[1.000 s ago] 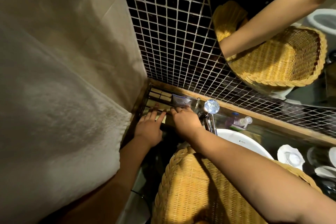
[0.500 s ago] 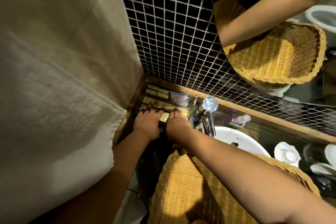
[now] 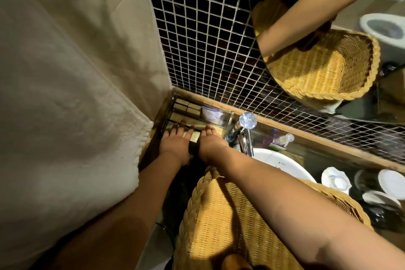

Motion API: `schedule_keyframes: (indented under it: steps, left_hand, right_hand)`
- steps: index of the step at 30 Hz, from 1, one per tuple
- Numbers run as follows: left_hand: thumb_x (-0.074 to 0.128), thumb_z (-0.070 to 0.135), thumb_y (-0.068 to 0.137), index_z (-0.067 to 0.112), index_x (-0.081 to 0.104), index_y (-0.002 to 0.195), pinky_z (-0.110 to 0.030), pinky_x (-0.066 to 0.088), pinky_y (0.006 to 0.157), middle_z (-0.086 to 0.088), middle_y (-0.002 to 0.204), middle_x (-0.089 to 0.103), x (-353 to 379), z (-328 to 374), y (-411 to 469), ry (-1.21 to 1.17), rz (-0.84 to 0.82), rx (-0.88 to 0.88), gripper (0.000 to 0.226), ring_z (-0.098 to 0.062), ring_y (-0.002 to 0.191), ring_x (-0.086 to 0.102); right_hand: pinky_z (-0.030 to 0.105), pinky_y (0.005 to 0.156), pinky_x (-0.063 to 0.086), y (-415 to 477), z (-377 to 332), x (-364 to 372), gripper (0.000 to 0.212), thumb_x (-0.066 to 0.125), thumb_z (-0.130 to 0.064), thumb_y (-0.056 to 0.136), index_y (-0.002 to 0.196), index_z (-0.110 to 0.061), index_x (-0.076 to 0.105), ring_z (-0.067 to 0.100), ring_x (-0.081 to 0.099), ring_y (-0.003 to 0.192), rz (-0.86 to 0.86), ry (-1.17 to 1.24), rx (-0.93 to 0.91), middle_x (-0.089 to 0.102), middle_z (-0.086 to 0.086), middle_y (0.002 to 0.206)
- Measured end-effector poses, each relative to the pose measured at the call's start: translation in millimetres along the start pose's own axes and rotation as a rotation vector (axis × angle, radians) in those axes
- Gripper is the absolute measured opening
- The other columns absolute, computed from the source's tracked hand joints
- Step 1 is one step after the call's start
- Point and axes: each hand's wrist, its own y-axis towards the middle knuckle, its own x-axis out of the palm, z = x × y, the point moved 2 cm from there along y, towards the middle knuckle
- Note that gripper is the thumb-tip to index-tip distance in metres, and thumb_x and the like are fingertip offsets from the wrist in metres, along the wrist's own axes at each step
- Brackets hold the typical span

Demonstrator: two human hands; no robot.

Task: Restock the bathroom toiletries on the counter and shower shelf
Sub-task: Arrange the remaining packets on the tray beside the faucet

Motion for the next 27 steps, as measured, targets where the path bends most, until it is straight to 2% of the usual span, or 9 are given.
schedule_keyframes:
  steps: [4,7,9,12,16,19,21,25,27]
  left_hand:
    - [0.060,0.049,0.086,0.030,-0.002,0.157,-0.047,0.012,0.120,-0.009,0.165,0.003,-6,-2,-19,0.018,-0.017,-0.029,0.096,-0.031,0.150,0.006]
    - [0.053,0.038,0.090,0.028,-0.002,0.158,-0.048,0.012,0.120,-0.009,0.166,-0.004,-16,1,-33,-0.033,0.005,-0.057,0.088,-0.030,0.151,0.001]
    - [0.051,0.036,0.092,0.027,0.002,0.158,-0.049,0.013,0.120,-0.008,0.165,-0.008,-26,7,-44,-0.052,0.036,-0.060,0.082,-0.029,0.151,0.001]
    - [0.047,0.037,0.094,0.028,0.009,0.157,-0.048,0.020,0.118,-0.007,0.166,-0.001,-40,21,-63,-0.041,0.106,-0.073,0.075,-0.029,0.150,0.009]
    - [0.047,0.039,0.094,0.026,0.016,0.157,-0.046,0.027,0.114,-0.008,0.165,0.007,-49,48,-97,-0.080,0.238,-0.079,0.071,-0.029,0.147,0.021]
    - [0.046,0.035,0.096,0.026,0.015,0.157,-0.044,0.031,0.111,-0.007,0.166,0.007,-48,69,-128,-0.083,0.323,-0.058,0.069,-0.028,0.145,0.027]
    - [0.042,0.036,0.098,0.025,0.016,0.157,-0.045,0.031,0.113,-0.008,0.166,0.007,-41,82,-149,-0.100,0.349,-0.030,0.066,-0.027,0.145,0.027]
    - [0.046,0.039,0.097,0.026,0.019,0.156,-0.047,0.024,0.118,-0.007,0.165,0.008,-26,102,-180,-0.049,0.380,0.106,0.066,-0.026,0.149,0.017]
    - [0.045,0.039,0.097,0.029,0.020,0.156,-0.047,0.021,0.119,-0.006,0.166,0.006,-20,109,-190,-0.041,0.385,0.177,0.064,-0.026,0.150,0.013]
  right_hand:
    - [0.040,0.122,0.015,-20,8,-7,0.080,0.055,-0.021,0.096,0.156,0.002,0.008,0.033,0.009,0.152,0.057,0.061,-0.040,0.005,0.019,0.165]
    - [0.043,0.114,0.035,-37,15,-8,0.065,0.063,-0.020,0.089,0.145,-0.002,0.035,0.033,0.037,0.139,0.151,0.136,-0.016,0.037,0.016,0.150]
    - [0.046,0.107,0.043,-53,18,-9,0.060,0.065,-0.022,0.086,0.138,-0.003,0.043,0.034,0.046,0.131,0.191,0.114,-0.021,0.045,0.016,0.141]
    - [0.042,0.114,0.035,-77,23,-7,0.076,0.065,-0.032,0.087,0.148,-0.002,0.031,0.032,0.040,0.137,0.203,0.064,-0.059,0.036,0.017,0.151]
    - [0.043,0.112,0.036,-99,30,2,0.055,0.041,-0.035,0.102,0.142,0.003,0.038,0.036,0.043,0.133,0.216,0.066,-0.067,0.042,0.023,0.145]
    - [0.048,0.111,0.036,-111,37,20,0.052,0.028,-0.036,0.106,0.140,0.002,0.041,0.038,0.043,0.133,0.249,0.061,-0.136,0.044,0.024,0.143]
    - [0.044,0.113,0.033,-123,43,33,0.053,0.028,-0.035,0.106,0.144,0.002,0.037,0.036,0.041,0.136,0.293,0.046,-0.178,0.041,0.024,0.147]
    - [0.035,0.121,0.014,-152,67,51,0.066,0.035,-0.035,0.106,0.158,-0.005,0.009,0.030,0.016,0.151,0.315,-0.026,-0.248,0.014,0.018,0.164]
    - [0.036,0.121,0.015,-172,84,62,0.067,0.037,-0.036,0.105,0.159,-0.010,0.007,0.030,0.017,0.151,0.322,-0.033,-0.215,0.012,0.015,0.165]
